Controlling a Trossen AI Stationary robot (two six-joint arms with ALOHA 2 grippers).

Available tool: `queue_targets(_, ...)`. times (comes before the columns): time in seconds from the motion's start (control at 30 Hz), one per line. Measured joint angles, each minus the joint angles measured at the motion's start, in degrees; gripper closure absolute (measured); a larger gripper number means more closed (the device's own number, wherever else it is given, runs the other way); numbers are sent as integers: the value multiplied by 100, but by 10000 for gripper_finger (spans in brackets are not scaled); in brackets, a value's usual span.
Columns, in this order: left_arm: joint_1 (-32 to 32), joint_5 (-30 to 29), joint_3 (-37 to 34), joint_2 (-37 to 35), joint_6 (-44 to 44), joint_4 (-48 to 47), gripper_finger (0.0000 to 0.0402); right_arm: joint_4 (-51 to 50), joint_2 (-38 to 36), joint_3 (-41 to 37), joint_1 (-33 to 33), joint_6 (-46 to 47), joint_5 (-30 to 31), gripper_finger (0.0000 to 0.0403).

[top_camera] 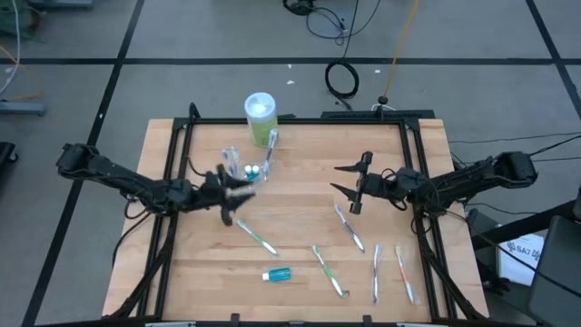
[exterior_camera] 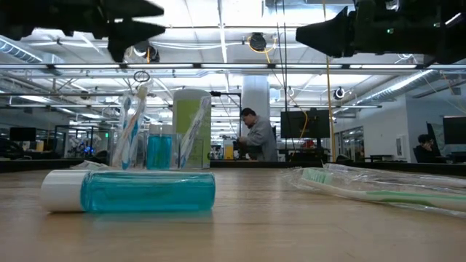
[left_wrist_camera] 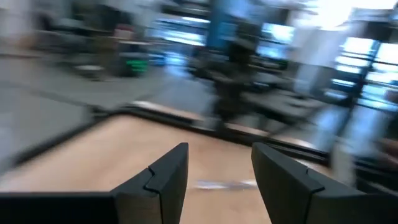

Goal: Pick & Place toothbrushing station
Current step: Put the mouthwash into the transparent organizer

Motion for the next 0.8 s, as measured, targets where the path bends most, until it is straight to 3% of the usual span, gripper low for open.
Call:
queue_targets(0.07,-2,569,0,301,16,376,218,41,36,0,0,0,0,184)
queue_targets(0.23,-138,1186,63,1082,-11,1150,218,63,29,0,0,-182,4,187)
queue_targets(0.33,-353,1544,476,1624,164,1148,218,64,29,0,0,-372,8,186)
queue_targets(0.57,-1040,1297,1749,2818,844,-111,218,60,29,0,-44,-496,12,189)
queue_targets(0.8,-1699,1091,2596,3542,366,-667,218,78,29,0,-121,-468,13,190)
